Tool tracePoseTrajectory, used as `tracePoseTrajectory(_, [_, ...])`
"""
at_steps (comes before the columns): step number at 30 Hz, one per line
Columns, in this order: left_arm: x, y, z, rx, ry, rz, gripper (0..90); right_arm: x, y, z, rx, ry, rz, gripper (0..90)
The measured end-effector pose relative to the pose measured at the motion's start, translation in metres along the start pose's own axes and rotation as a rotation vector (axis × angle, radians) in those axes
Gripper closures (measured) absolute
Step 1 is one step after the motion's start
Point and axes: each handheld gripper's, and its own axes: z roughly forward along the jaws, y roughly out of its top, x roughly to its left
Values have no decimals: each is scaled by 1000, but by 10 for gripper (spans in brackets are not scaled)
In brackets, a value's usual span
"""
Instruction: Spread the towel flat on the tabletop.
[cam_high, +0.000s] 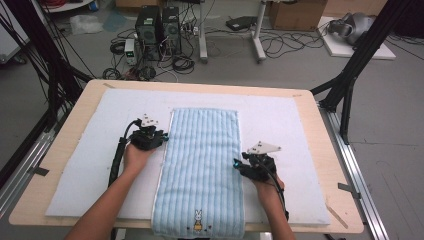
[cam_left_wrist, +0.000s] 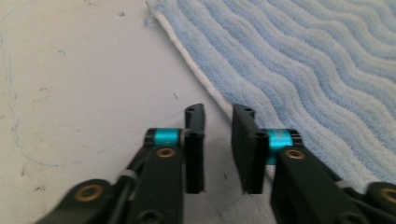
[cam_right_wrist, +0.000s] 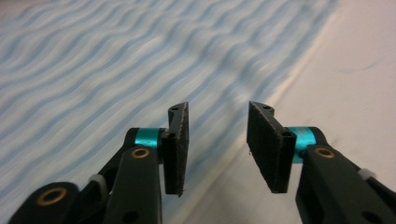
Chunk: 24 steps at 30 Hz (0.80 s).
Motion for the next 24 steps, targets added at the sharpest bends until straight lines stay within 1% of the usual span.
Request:
tracePoseTrajectory(2, [3, 1, -3, -28, -18, -20, 651, -13, 8, 6, -29, -27, 40, 637])
tracePoseTrajectory(3, [5, 1, -4, -35, -26, -22, 624, -19, 13, 10, -38, -44, 57, 666])
tracePoseTrajectory(4, [5, 1, -5, -45, -35, -20, 621, -25, 18, 15, -43, -52, 68, 681])
tracePoseTrajectory(5, [5, 1, -5, -47, -43, -14, 621, -31, 25, 23, -37, -68, 78, 693])
tracePoseTrajectory(6, [6, 1, -5, -51, -50, -8, 621, -34, 29, 28, -27, -77, 78, 701])
tracePoseTrajectory(7, [6, 1, -4, -52, -57, -10, 621, -38, 34, 35, -20, -91, 75, 703])
tracePoseTrajectory(8, [6, 1, -3, -47, -60, -22, 621, -41, 38, 43, -7, -102, 82, 704])
tracePoseTrajectory(9, [6, 0, -2, -35, -65, -35, 636, -44, 42, 49, 3, -108, 76, 711])
tracePoseTrajectory(10, [6, 0, -2, -28, -68, -47, 672, -45, 45, 56, 15, -112, 75, 723])
tracePoseTrajectory(11, [6, 0, -1, -21, -77, -52, 686, -47, 47, 62, 34, -108, 76, 733])
tracePoseTrajectory(12, [6, -1, 0, -16, -80, -49, 698, -47, 49, 68, 54, -100, 72, 745])
tracePoseTrajectory(14, [5, -1, 1, -19, -85, -52, 716, -46, 50, 78, 84, -117, 41, 774])
tracePoseTrajectory(16, [5, 0, 1, -30, -84, -54, 720, -49, 51, 81, 77, -143, 50, 776])
tracePoseTrajectory(17, [4, 0, 1, -37, -89, -57, 720, -49, 51, 82, 75, -160, 47, 773])
tracePoseTrajectory(18, [4, 1, 2, -51, -86, -60, 720, -50, 52, 83, 71, -170, 45, 766])
tracePoseTrajectory(19, [3, 2, 3, -58, -79, -53, 722, -50, 52, 84, 69, -181, 47, 753])
tracePoseTrajectory(20, [3, 2, 6, -62, -77, -63, 730, -50, 53, 84, 67, -190, 46, 737])
tracePoseTrajectory(21, [3, 4, 10, -25, -81, -66, 731, -49, 52, 83, 65, -190, 59, 713])
tracePoseTrajectory(22, [3, 6, 13, -7, -81, -63, 729, -50, 52, 81, 64, -181, 69, 693])
tracePoseTrajectory(23, [3, 8, 16, -1, -80, -50, 729, -50, 51, 79, 62, -170, 78, 685])
tracePoseTrajectory(24, [2, 11, 19, -7, -80, -43, 729, -50, 50, 76, 57, -168, 81, 684])
